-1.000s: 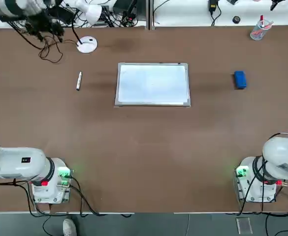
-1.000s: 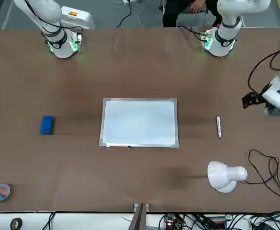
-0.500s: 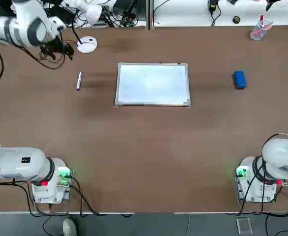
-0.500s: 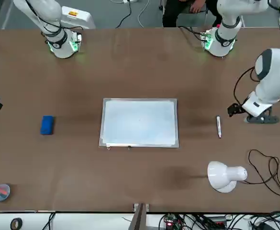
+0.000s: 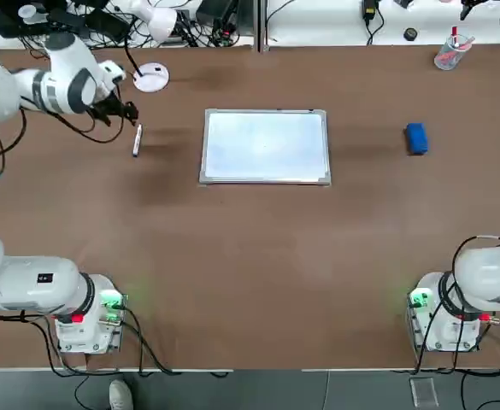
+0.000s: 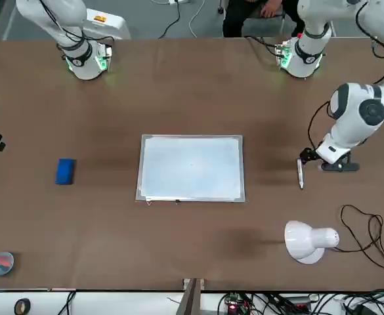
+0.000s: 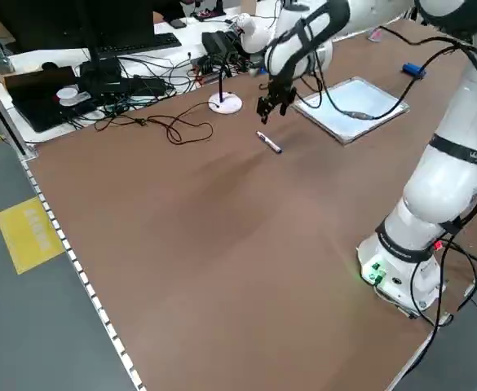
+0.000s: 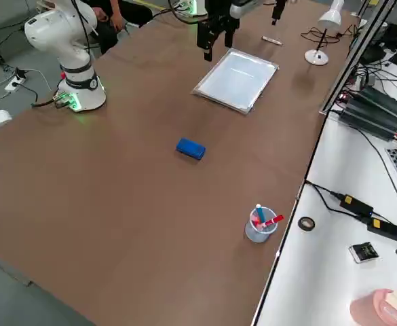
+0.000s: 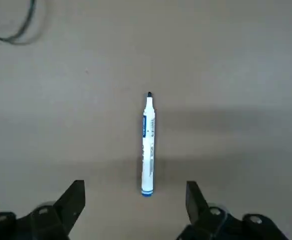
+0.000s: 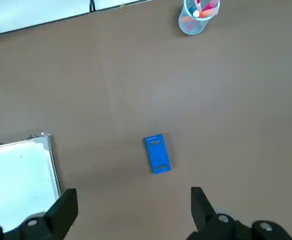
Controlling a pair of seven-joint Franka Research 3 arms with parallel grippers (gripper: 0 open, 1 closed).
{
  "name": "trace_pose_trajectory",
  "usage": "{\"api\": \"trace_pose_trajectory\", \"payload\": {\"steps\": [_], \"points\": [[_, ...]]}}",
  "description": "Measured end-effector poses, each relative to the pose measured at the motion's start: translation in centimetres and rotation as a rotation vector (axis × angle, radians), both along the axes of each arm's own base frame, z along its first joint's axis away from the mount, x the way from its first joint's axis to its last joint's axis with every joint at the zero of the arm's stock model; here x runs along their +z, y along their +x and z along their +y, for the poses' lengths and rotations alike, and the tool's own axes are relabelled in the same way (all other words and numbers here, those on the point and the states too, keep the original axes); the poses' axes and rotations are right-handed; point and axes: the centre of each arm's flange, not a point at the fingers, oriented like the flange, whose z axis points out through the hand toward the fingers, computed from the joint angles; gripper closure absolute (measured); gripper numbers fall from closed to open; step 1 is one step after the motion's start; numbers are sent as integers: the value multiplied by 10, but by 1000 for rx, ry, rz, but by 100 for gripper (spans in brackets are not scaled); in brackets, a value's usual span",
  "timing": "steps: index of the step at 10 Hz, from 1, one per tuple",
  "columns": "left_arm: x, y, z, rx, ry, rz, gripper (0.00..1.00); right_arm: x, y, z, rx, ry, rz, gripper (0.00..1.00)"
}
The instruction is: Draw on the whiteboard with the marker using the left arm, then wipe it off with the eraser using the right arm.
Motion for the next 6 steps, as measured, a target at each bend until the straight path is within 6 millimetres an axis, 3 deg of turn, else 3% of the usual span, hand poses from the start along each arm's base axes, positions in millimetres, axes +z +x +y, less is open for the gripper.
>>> {"api": "trace_pose_trajectory", "payload": {"steps": [3,6], "points": [[-39,-1,-9,-5,-14,9,22,2,1,-1,-3,-3,-8,0],[-64,-2,-14,-9,-24,9,26,7,1,3,5,-3,-23,0]]}}
